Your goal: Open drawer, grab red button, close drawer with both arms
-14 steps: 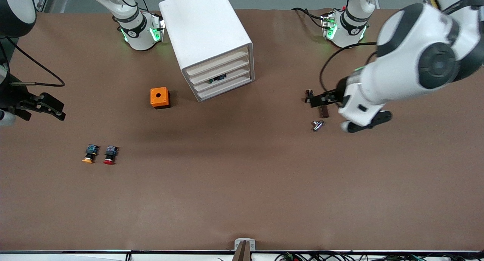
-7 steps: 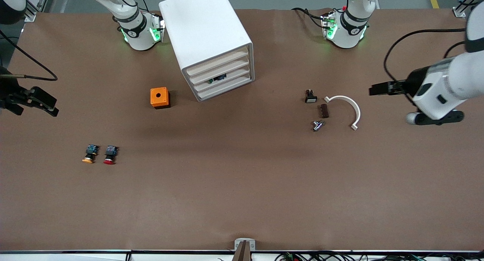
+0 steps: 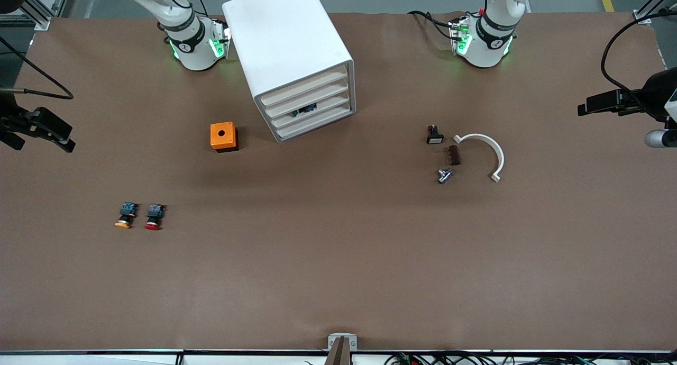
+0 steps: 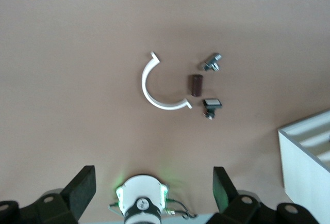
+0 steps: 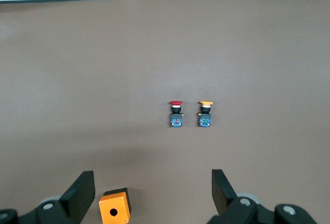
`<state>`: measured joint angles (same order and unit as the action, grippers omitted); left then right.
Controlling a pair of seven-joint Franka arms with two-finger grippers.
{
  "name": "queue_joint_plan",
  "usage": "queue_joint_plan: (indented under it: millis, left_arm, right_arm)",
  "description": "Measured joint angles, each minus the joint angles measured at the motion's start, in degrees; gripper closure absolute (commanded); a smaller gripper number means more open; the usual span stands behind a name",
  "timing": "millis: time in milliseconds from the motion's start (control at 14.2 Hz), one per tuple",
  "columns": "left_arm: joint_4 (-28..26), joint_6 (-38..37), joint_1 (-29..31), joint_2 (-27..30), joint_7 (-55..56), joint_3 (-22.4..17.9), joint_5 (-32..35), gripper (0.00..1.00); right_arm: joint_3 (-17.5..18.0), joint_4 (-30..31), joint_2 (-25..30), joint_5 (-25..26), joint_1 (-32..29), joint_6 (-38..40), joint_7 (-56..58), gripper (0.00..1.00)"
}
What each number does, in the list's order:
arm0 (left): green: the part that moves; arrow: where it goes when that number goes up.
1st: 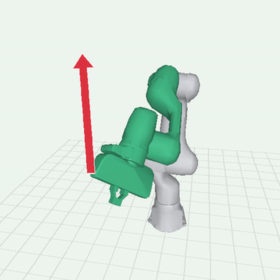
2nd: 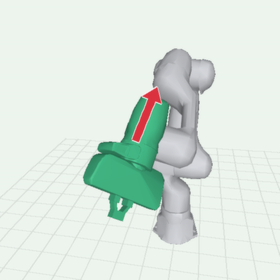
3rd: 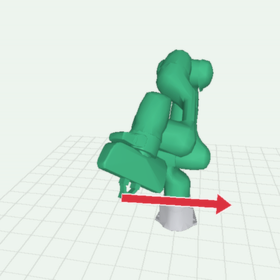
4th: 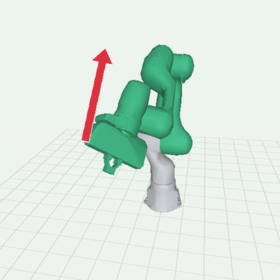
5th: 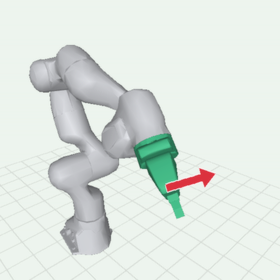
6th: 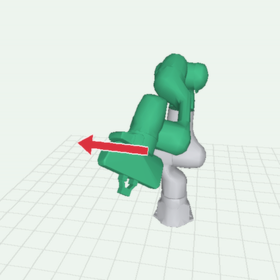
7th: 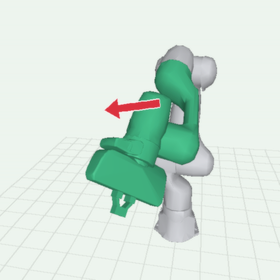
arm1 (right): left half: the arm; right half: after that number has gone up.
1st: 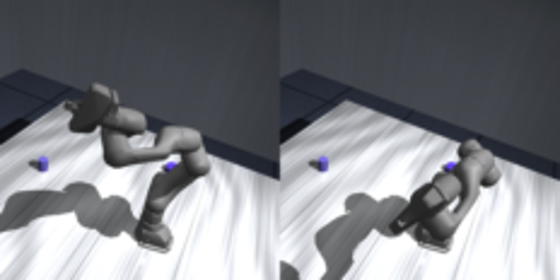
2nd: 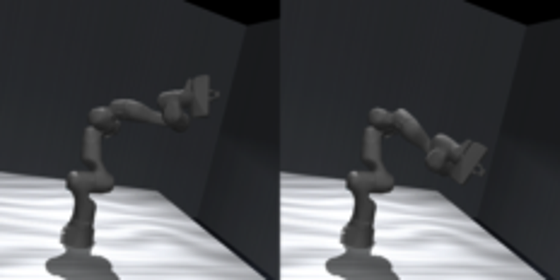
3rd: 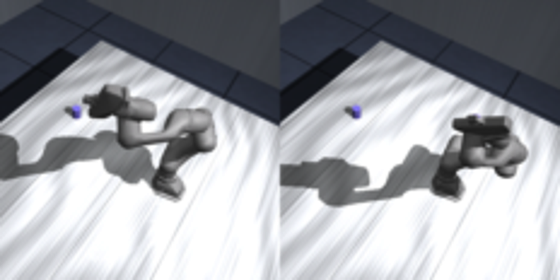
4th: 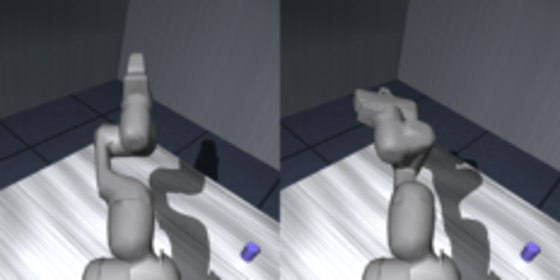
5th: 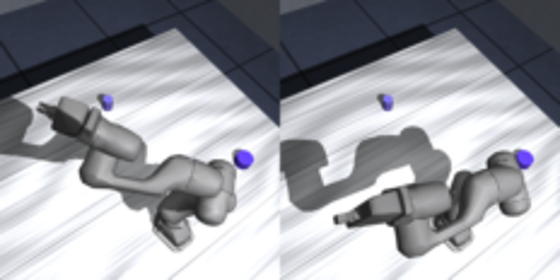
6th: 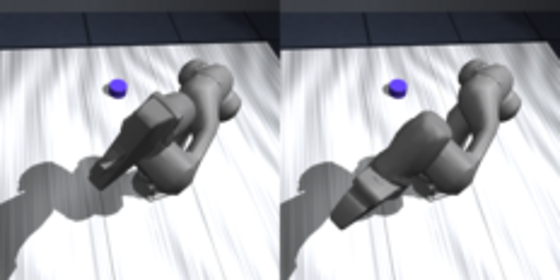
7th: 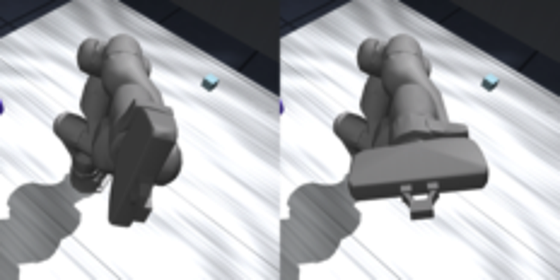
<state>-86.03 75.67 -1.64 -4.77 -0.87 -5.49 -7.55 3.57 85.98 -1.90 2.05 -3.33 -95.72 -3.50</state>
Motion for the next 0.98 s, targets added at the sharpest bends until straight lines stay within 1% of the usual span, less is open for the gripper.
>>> queue_joint_plan:
  millis: [211, 352, 562, 984]
  left_arm:
    - [-10.68, 10.27, -0.74, 6.36, -0.03, 0.67, 0.99, 0.0]
    - [-14.59, 13.82, -0.87, 9.15, -0.01, 2.63, 3.69, 0.0]
    - [-14.71, 16.18, -1.03, 10.64, 0.67, 5.31, 5.64, 0.0]
    - [-12.79, 16.37, -1.04, 11.19, 0.72, 5.29, 5.77, 0.0]
  right_arm:
    - [-0.14, 0.0, 0.16, 0.0, -0.02, -0.08, -0.1, 0.0]
    - [-0.25, 0.0, 0.46, 0.0, -0.04, -0.09, -0.14, 0.0]
    - [-0.26, 0.0, 0.98, 0.0, -0.03, -0.08, -0.14, 0.0]
    - [-0.23, 0.02, 1.26, 0.0, -0.03, -0.06, -0.14, 0.0]
